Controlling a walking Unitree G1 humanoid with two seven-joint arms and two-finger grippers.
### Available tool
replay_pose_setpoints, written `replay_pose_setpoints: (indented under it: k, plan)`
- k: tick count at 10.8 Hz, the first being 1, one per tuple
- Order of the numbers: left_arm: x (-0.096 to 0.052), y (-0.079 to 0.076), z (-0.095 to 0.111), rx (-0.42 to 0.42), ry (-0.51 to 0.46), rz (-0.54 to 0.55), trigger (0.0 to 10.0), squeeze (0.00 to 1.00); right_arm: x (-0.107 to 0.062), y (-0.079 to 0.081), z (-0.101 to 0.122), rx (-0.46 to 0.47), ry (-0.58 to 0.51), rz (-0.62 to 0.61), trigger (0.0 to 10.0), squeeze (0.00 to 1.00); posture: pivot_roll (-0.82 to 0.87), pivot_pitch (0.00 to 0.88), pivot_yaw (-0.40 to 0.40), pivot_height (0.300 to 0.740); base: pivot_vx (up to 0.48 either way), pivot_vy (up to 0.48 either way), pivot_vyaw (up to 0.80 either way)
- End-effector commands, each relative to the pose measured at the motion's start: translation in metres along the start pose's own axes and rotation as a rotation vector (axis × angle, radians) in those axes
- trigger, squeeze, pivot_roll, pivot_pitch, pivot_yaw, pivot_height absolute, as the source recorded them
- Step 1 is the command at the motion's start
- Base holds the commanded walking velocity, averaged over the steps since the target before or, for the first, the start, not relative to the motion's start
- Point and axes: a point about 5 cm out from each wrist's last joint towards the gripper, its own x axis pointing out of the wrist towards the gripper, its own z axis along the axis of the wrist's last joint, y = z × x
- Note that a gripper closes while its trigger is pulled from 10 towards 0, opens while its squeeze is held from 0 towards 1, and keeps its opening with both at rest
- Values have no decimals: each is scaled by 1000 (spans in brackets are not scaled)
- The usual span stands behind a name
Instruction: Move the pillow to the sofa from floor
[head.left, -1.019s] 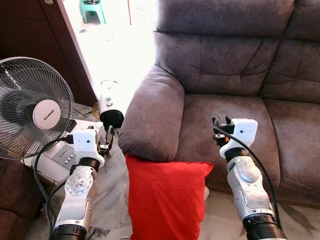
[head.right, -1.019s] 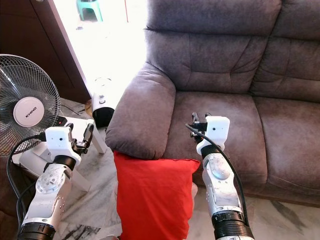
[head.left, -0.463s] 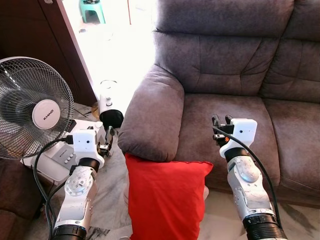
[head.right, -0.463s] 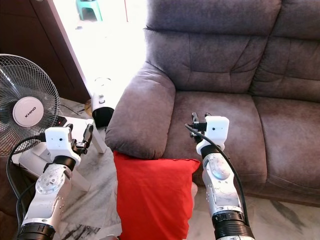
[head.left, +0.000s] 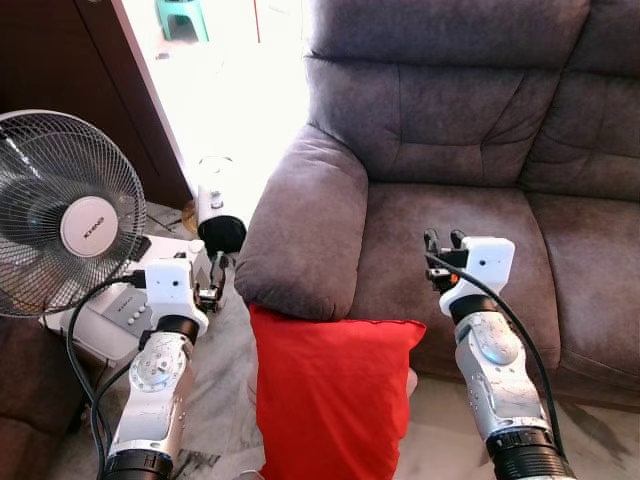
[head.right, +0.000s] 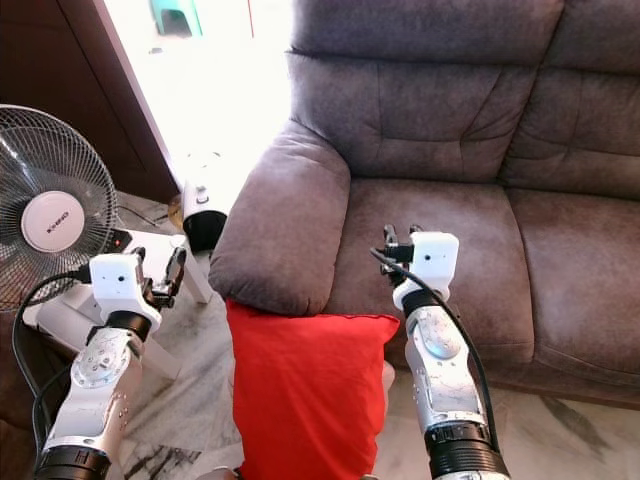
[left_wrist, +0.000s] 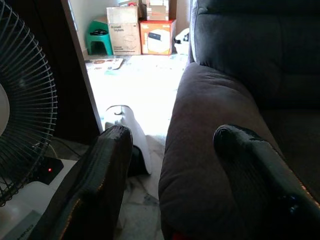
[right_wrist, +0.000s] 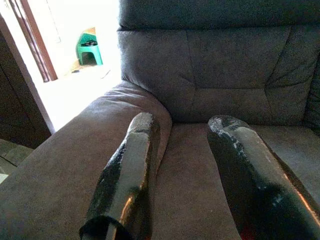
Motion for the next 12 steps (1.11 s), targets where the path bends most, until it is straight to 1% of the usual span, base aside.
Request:
replay_pose_setpoints:
  k: [1,12]
  plan:
    - [-2,2,1,19,8,6,10000,0,0,1,-2,-2,11,6,10000,0,93,161,30,714,0,0,0]
    - [-2,2,0,16,9,10,10000,0,0,1,-2,-3,14,11,10000,0,93,164,25,714,0,0,0]
